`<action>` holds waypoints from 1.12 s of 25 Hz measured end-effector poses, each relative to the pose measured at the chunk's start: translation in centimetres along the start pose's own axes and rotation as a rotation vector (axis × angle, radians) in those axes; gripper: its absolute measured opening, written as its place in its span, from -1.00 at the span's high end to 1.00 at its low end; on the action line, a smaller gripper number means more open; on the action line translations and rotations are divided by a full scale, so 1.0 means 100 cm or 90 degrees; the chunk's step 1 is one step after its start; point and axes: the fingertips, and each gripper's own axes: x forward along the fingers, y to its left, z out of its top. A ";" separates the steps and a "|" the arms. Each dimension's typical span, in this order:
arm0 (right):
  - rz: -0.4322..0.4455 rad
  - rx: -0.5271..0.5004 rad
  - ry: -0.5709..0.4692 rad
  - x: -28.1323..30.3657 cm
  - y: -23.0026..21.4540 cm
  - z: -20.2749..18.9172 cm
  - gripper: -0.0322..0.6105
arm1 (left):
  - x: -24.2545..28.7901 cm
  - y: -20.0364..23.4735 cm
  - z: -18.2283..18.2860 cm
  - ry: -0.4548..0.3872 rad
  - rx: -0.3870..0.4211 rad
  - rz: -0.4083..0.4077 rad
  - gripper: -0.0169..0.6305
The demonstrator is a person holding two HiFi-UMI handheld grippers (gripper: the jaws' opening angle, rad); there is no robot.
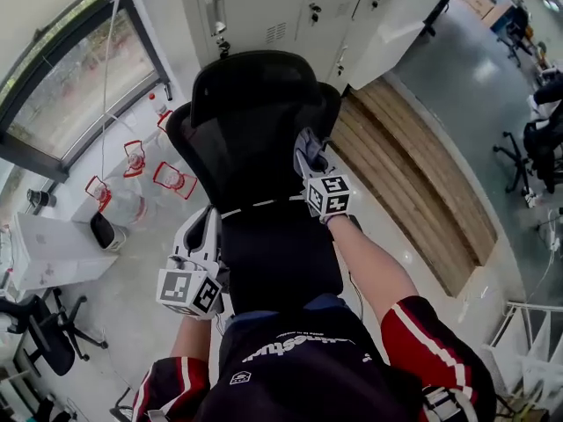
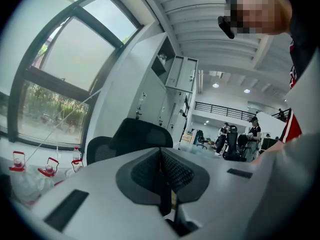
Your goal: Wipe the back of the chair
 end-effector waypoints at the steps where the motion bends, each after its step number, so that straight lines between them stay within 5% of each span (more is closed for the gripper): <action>1: -0.021 0.006 0.007 -0.008 -0.021 -0.007 0.69 | 0.006 -0.008 -0.001 0.003 0.002 -0.002 0.87; 5: -0.081 0.019 0.037 -0.030 -0.091 -0.035 0.69 | 0.024 -0.040 -0.011 0.016 0.006 0.001 0.87; 11: -0.098 0.015 0.073 -0.032 -0.155 -0.065 0.69 | 0.038 -0.063 -0.025 0.032 0.016 0.043 0.87; 28: -0.102 -0.005 0.125 0.031 -0.154 -0.095 0.69 | -0.037 -0.018 -0.019 0.044 0.050 0.161 0.87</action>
